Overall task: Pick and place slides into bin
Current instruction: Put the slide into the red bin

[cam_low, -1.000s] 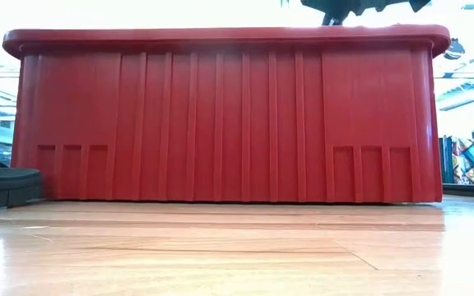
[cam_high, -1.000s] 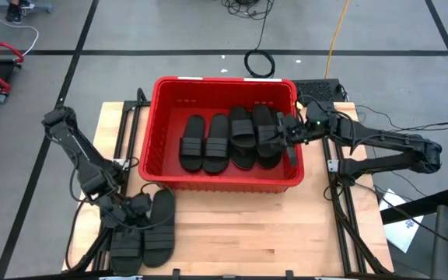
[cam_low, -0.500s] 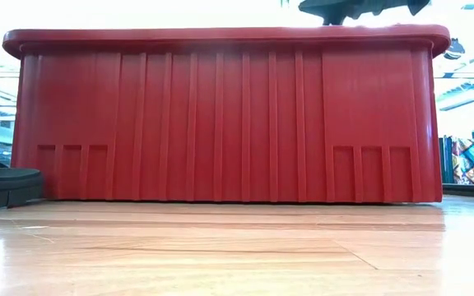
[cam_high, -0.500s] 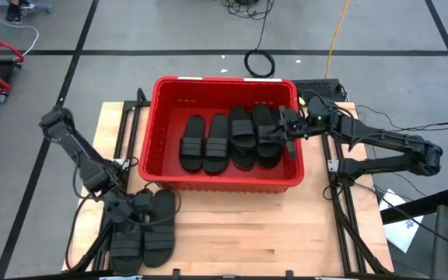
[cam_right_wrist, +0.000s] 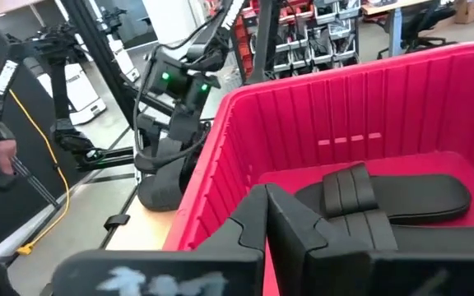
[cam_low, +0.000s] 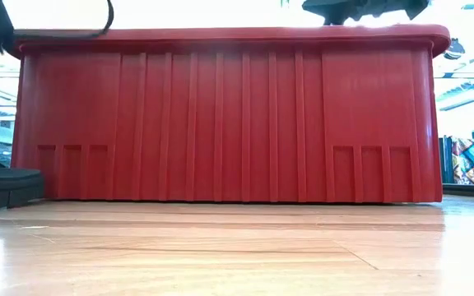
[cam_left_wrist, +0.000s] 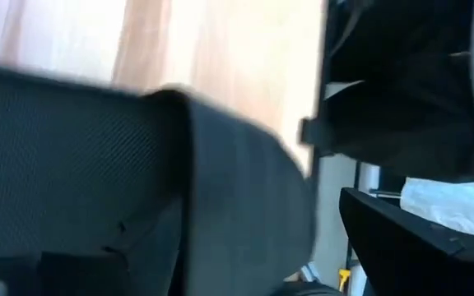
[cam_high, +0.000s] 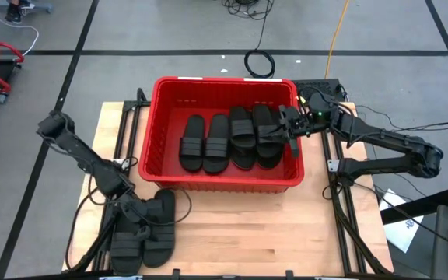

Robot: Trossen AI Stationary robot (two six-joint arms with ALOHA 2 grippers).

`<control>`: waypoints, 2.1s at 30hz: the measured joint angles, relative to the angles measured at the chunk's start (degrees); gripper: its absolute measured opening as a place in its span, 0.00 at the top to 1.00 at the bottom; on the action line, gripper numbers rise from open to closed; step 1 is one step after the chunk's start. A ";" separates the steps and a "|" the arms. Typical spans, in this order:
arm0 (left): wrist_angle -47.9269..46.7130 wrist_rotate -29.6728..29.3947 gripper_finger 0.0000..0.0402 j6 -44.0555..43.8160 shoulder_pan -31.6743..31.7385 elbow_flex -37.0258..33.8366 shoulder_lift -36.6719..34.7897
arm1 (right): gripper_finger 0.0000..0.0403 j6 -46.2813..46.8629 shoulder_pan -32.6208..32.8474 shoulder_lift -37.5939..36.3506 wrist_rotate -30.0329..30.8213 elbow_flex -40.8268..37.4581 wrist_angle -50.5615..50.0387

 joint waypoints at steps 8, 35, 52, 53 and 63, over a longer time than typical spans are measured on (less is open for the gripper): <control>5.78 8.06 0.33 0.03 -0.08 -2.18 6.88 | 1.00 -0.02 -1.88 0.00 -0.65 0.00 -0.11; -38.98 -8.31 0.99 36.68 5.20 46.22 6.02 | 1.00 -5.26 -9.64 0.01 -5.97 -0.02 0.04; -62.24 5.03 0.99 78.20 64.18 65.91 18.12 | 1.00 -7.73 -10.80 0.02 -7.59 -0.02 -0.66; -63.63 6.66 0.99 80.61 65.51 67.12 20.56 | 1.00 -7.88 -10.80 0.02 -8.28 -0.02 -0.80; -80.17 13.14 0.99 101.58 68.62 87.71 45.63 | 1.00 -9.17 -10.85 0.02 -6.84 -0.02 -1.70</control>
